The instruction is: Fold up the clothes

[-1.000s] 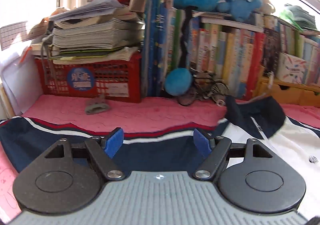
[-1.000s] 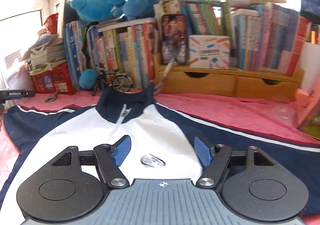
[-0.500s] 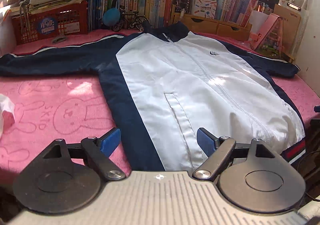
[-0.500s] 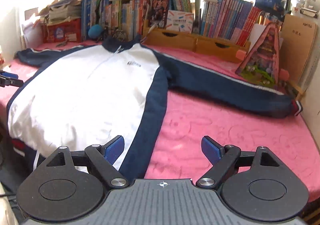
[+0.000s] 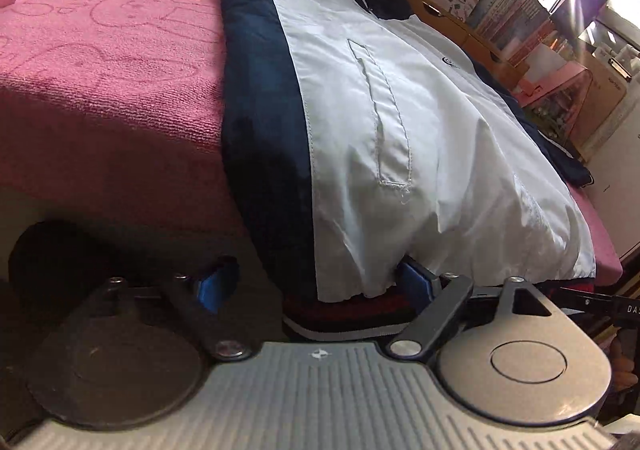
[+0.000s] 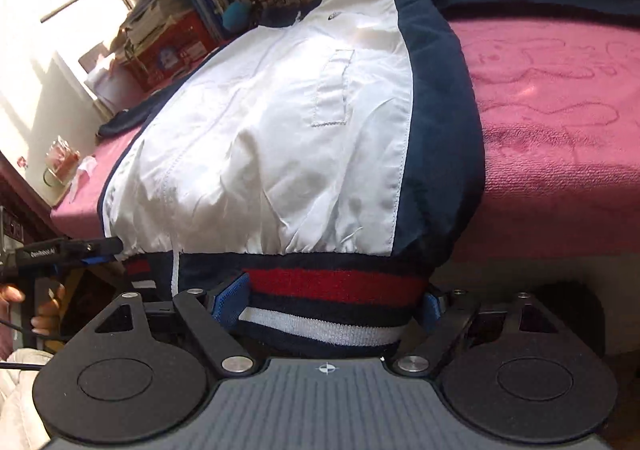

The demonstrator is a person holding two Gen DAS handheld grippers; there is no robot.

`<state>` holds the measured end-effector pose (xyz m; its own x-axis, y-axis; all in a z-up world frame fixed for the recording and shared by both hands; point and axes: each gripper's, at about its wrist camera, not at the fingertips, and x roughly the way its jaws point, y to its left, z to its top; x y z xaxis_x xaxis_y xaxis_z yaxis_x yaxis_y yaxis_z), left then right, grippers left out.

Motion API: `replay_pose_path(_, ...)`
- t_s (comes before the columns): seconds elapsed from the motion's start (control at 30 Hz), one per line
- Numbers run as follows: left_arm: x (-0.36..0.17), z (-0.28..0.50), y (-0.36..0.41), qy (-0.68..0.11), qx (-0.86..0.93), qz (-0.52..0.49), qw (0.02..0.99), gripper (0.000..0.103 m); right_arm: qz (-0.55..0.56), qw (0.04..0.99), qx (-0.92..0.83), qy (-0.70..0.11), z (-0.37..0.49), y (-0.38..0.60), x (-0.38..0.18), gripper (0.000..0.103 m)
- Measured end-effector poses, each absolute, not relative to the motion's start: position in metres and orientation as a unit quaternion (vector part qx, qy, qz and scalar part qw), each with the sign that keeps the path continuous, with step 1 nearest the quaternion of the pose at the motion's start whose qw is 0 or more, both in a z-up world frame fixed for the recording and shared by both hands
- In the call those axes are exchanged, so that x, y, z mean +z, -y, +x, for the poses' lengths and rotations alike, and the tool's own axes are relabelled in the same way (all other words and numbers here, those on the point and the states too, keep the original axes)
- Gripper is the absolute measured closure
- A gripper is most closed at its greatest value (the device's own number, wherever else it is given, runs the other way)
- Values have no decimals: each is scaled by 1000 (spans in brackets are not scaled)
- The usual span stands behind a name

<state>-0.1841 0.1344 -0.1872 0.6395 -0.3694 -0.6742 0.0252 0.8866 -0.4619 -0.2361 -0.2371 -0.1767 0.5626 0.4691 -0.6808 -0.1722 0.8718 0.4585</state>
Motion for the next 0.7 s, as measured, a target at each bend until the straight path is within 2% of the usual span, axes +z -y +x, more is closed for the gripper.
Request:
replay_pose_path(0.03,-189,-184,-136,-406,-109,-225,879,61,184,863,187,-432,-237,238,-177,54)
replay_pose_path(0.07,-180,-188,-139,-401,-106,-228,881,76,194,859,190,-435,-237,239,-177,60)
replay_pose_path(0.1,-171,-192,-142,-395,-103,-229,884,88,213,846,208,-443,-240,239,-175,73)
replay_pose_path(0.13,-157,-200,-147,-376,-100,-223,894,88,241,830,230,-448,-243,240,-173,79)
replay_pose_path(0.23,-122,-218,-167,-332,-88,-199,918,87,364,760,329,-426,-257,245,-165,87)
replay_pose_path(0.27,-116,-220,-172,-328,-74,-181,924,85,369,753,341,-425,-260,242,-163,87)
replay_pose_path(0.37,-119,-218,-171,-354,-18,-101,930,76,220,819,268,-458,-258,222,-157,87)
replay_pose_path(0.43,-124,-217,-169,-376,-14,-86,922,69,121,842,226,-475,-257,209,-158,86)
replay_pose_path(0.53,-117,-225,-169,-373,-23,-65,925,58,93,845,244,-466,-260,214,-140,84)
replay_pose_path(0.57,-112,-228,-170,-364,-25,-57,929,50,92,846,257,-458,-261,218,-130,80)
replay_pose_path(0.63,-95,-230,-178,-334,-32,-65,940,49,85,858,272,-427,-264,227,-105,57)
replay_pose_path(0.7,-81,-222,-183,-294,-31,-99,950,41,76,886,260,-376,-262,232,-83,44)
